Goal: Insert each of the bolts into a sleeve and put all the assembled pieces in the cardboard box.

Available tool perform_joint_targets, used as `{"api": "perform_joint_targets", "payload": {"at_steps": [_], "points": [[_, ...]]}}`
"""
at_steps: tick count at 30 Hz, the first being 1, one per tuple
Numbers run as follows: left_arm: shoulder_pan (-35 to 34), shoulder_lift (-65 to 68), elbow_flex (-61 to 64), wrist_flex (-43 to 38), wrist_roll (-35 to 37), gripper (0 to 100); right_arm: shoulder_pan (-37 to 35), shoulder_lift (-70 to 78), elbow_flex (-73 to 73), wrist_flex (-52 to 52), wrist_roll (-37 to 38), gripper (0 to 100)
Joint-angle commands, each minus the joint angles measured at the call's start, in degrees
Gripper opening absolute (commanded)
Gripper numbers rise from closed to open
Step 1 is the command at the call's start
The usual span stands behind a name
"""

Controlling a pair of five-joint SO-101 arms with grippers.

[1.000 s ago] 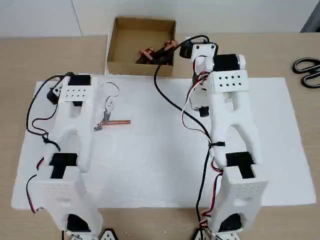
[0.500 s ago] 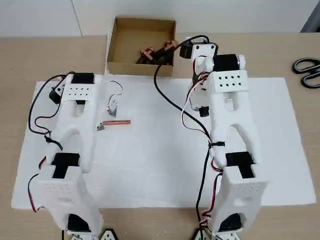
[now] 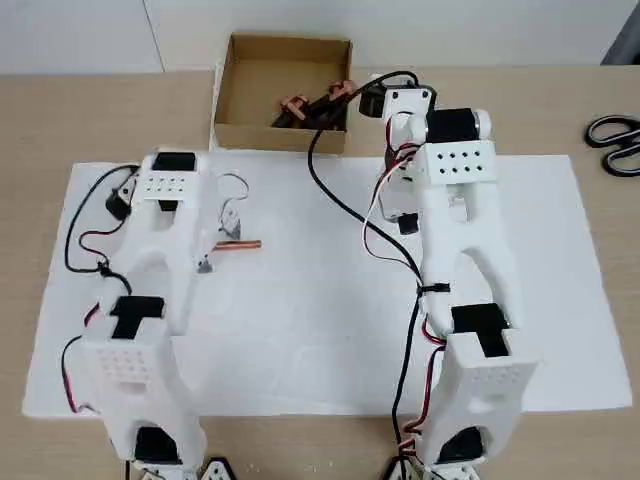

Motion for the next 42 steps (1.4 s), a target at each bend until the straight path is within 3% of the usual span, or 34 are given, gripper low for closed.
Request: {"api": "perform_joint_targets", "payload": {"at_steps": [1,8,15,21,27,35,42], "points": [[0.09,0.35,-2.59,0.44,0.26,24,0.04,-2.59,-0.26,-0.22,0.26,0.7],[0.18,0.62,-2.95,0.53,0.26,21,0.04,-2.59,-0.26,-0.22,0.26,0.7],[0.35,0.62,-2.68,-0.26,0.0,1,0.04,-1.71,-0.26,-0.22,0.26,0.7],[1.32,0.09,-5.05,0.88,-2.02,1,0.04,1.19,-0.26,-0.22,0.26,0.7],[4.04,0.09,-15.78,9.85,-19.43,1,0.04,1.27,-0.53,-0.31,0.26,0.7],[2.2,0.62,-18.68,13.01,-59.08,1,0.13,1.27,-0.53,-0.31,0.26,0.7],[2.29,3.87,-12.79,11.87,-72.09,1,-0.04,1.27,-0.62,-0.31,0.26,0.7]]}}
